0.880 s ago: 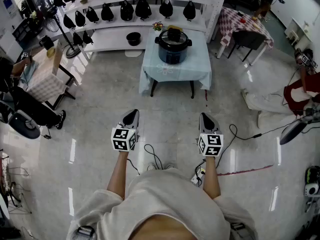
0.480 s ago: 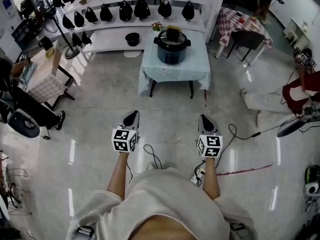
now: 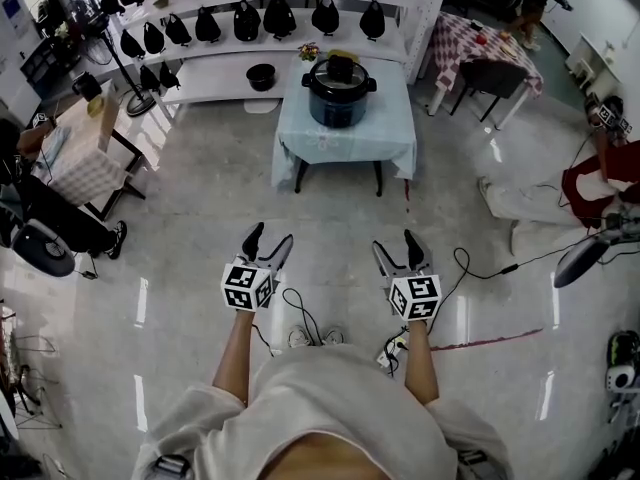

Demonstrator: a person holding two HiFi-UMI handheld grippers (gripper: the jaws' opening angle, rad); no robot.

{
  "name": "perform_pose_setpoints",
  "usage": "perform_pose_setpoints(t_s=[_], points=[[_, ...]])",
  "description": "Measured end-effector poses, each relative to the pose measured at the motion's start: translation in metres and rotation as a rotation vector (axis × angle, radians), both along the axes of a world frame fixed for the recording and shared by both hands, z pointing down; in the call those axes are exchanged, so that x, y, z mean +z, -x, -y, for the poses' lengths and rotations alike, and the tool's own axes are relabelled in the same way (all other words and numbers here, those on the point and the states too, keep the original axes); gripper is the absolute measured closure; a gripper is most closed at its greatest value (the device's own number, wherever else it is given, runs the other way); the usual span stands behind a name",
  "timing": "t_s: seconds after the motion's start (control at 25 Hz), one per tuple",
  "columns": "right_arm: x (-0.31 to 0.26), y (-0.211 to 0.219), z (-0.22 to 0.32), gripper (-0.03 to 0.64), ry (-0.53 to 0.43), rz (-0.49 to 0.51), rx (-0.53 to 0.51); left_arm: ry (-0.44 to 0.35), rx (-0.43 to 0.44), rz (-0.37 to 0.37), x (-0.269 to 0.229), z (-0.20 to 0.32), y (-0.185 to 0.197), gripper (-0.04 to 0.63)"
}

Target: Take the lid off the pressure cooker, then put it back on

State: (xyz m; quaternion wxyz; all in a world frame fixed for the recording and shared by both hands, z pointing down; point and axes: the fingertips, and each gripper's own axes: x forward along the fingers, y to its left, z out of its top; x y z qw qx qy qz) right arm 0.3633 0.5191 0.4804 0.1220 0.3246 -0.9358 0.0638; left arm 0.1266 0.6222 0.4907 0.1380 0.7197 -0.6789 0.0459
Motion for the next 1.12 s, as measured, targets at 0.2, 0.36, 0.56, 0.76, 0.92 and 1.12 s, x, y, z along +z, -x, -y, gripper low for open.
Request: perform_pose_setpoints(t_s=[0.2,0.36,0.56,0.76,0.92,1.12], points=[[0.008,-0.008,0.003,0.296,-0.002,-0.021,-0.016,0.004,-0.003,0.013,0.004,0.006,-0.017,0.284],[0.007,-0.012,0.011,0.296,-0.013,-0.028,-0.05,0.007,-0.008,0.016,0.004,0.01,-0.032,0.285],[0.009,-0.011,0.026,0.296,-0.008,-0.02,-0.07,0.016,-0.017,0.011,0.008,0.022,-0.043,0.285],[0.016,0.002,0.05,0.296,-0.008,-0.015,-0.078,0.025,-0.01,0.024,0.015,0.046,-0.037,0.285],[0.026,0.018,0.082,0.296,-0.011,-0.016,-0.07,0.022,-0.001,0.032,0.024,0.08,-0.02,0.285],[0.034,0.05,0.139,0.296,-0.026,-0.031,-0.048,0.009,0.023,0.03,0.035,0.145,0.013,0.285]])
